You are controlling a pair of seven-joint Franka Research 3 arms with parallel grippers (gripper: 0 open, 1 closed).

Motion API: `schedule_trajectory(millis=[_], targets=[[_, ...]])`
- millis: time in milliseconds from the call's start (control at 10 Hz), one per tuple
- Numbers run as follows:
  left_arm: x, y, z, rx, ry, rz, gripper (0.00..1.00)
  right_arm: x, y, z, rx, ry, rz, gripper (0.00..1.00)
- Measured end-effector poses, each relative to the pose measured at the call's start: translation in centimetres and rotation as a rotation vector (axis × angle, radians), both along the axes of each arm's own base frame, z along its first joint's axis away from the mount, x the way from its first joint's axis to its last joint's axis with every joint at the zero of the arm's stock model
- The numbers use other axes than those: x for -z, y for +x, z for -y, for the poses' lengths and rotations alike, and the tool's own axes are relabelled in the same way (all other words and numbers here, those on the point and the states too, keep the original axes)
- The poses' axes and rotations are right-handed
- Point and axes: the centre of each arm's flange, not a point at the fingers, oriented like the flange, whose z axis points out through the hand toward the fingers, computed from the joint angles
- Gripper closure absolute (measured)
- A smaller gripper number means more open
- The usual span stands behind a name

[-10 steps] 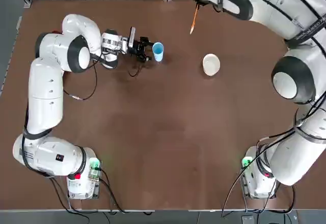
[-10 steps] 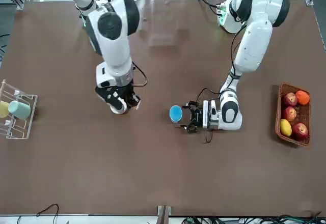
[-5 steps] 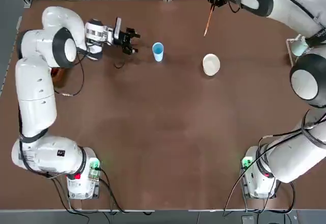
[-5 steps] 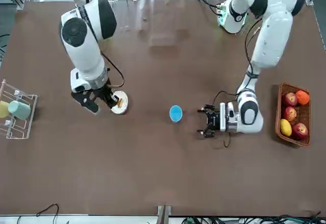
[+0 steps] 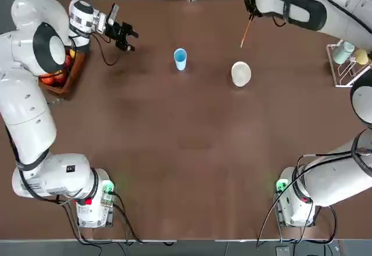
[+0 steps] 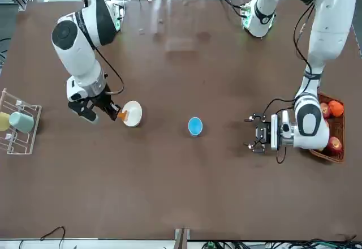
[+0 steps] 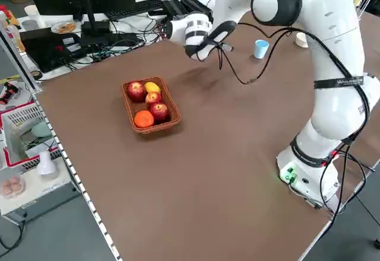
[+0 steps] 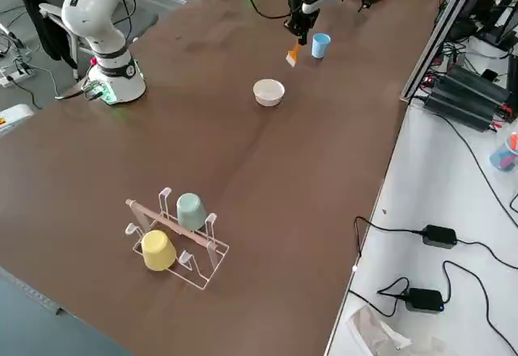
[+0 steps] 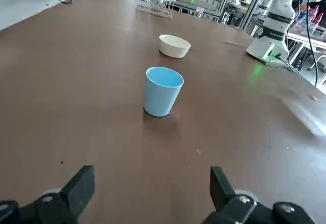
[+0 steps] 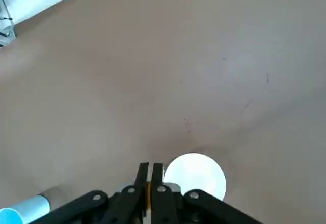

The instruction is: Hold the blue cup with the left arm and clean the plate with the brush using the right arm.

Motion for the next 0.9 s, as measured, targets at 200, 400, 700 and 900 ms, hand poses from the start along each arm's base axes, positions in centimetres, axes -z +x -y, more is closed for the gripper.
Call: schedule_trajectory(millis=[200,400,700,900], targets=[[-4.5,0.3,-0.5,-0.065,0.141,-0.142,0.0,1.4,-1.3,1.6,0.001,0.021,0.028,0.95],[-9.2,0.3,-1.4,-0.145,0.315,-0.249,0.0,2.6,-1.8,3.6,0.002,0.073,0.022,0.95],[-17.1,0.2,-2.8,-0.338,0.598,-0.351,0.0,3.7,-1.7,6.7,-0.029,0.171,-0.007,0.95],[-20.5,-0.1,-2.4,-0.465,0.733,-0.392,0.0,4.9,-1.7,8.8,-0.068,0.249,-0.016,0.95]])
